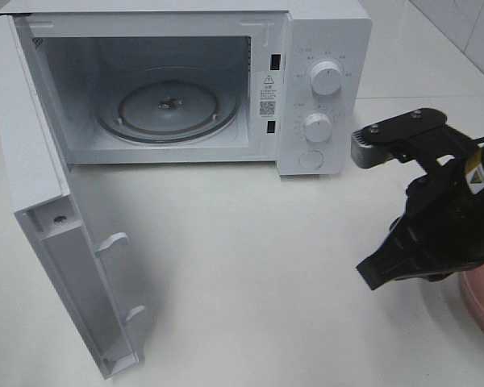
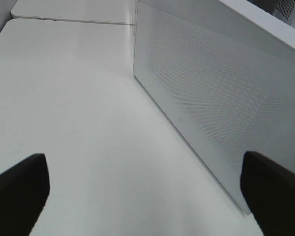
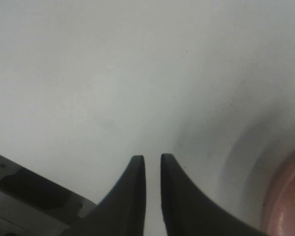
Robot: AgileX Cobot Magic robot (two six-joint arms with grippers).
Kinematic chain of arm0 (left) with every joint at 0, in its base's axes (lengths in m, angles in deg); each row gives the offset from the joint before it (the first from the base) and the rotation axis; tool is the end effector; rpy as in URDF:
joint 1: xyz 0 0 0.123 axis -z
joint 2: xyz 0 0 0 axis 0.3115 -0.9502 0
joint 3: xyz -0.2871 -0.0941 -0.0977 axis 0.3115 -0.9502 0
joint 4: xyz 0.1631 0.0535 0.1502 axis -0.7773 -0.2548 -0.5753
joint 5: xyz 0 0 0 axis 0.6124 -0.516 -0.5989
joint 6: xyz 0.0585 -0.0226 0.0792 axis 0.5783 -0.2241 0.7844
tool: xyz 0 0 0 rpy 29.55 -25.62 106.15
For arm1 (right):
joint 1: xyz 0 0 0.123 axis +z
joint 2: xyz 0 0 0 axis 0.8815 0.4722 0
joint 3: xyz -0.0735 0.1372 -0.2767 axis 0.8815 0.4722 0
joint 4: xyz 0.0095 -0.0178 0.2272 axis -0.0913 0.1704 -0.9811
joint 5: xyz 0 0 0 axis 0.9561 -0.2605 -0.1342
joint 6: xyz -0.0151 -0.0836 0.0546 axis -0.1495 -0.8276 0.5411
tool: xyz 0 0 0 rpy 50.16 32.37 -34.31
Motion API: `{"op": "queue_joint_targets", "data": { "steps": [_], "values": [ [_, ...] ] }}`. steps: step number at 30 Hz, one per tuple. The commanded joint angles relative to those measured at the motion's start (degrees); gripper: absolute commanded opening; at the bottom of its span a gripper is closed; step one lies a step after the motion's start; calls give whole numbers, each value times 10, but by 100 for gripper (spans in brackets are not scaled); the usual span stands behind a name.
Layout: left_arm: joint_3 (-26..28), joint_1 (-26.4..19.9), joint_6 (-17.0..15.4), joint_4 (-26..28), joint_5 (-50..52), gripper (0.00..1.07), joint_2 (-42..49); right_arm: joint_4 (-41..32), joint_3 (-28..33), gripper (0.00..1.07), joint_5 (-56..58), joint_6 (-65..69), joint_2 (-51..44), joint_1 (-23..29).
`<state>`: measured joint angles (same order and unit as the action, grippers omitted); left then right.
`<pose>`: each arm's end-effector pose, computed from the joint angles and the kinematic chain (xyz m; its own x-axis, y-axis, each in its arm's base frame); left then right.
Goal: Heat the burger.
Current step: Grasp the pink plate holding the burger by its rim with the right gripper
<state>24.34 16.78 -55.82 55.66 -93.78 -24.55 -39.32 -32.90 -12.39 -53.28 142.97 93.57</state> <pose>-0.0530 -0.0145 0.2651 -0.4413 -0.0228 -0.8971 0.0885 0.9937 -0.0688 0.1748 0.1024 0.2475 -0.8086 -0.4465 -0.3832 -0.4734 0.8804 -0.0269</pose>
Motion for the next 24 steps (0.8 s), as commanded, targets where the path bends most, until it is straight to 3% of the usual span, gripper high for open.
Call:
{"op": "queue_joint_targets", "data": {
  "steps": [1,2,4,8,10,11,13,24],
  "values": [
    [0,-1,-3,2,-1,98,10,37,-3,21,31,32,-28,-25],
    [0,-1,-3,2,-1,98,10,37,-3,21,31,32,-28,-25],
    [0,-1,-3,2,-1,98,10,74,-3,41,52,34,-46,-58],
    [0,-1,-3,2,-1,98,10,89,-3,52,65,34,-49,-78],
    [0,-1,-3,2,-1,98,10,95,-3,74,69,34,-49,-99],
    [0,-1,-3,2,-1,98,10,95,-3,74,69,34,-49,-99],
    [0,-1,-3,2,-1,98,10,103,-2,84,61,34,-49,-117],
    [0,-1,-3,2,-1,98,10,112,11,82,22,36,-47,-168]
  ]
}}
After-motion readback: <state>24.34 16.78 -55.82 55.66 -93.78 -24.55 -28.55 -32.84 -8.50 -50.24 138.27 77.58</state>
